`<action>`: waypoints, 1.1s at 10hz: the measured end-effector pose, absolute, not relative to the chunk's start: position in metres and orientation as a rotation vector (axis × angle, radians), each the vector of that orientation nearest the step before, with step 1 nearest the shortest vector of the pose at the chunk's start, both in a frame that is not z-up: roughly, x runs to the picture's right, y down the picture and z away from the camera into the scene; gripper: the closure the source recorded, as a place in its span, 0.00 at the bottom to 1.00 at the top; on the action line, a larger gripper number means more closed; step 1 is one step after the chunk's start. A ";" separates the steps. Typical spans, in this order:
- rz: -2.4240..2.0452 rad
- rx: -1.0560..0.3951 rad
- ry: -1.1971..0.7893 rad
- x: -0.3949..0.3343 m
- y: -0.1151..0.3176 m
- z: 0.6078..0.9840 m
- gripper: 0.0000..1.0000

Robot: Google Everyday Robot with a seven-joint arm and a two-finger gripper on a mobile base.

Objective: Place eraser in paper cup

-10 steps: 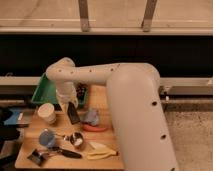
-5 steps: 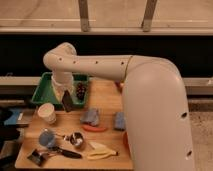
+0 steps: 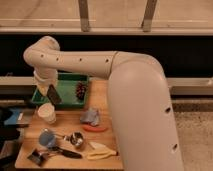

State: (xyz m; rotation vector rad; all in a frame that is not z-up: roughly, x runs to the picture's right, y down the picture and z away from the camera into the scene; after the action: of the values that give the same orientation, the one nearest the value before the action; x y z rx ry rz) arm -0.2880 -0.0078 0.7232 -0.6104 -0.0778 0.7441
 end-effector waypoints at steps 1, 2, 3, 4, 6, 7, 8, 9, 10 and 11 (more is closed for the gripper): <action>0.709 -0.605 -0.112 -0.306 -0.008 0.718 1.00; 0.689 -0.603 -0.133 -0.315 -0.008 0.715 1.00; 0.664 -0.605 -0.163 -0.327 -0.004 0.710 1.00; 0.650 -0.610 -0.185 -0.336 0.000 0.708 1.00; 0.638 -0.619 -0.217 -0.345 0.006 0.709 1.00; 0.634 -0.622 -0.234 -0.349 0.010 0.712 1.00; 0.631 -0.625 -0.247 -0.353 0.013 0.715 1.00; 0.630 -0.627 -0.252 -0.354 0.014 0.717 1.00; 0.630 -0.630 -0.261 -0.357 0.019 0.725 1.00; 0.634 -0.636 -0.270 -0.359 0.022 0.732 1.00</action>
State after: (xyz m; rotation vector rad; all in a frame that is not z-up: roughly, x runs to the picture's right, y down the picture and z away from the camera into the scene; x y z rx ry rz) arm -0.3591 0.0222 0.7319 -0.6363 -0.2703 0.6335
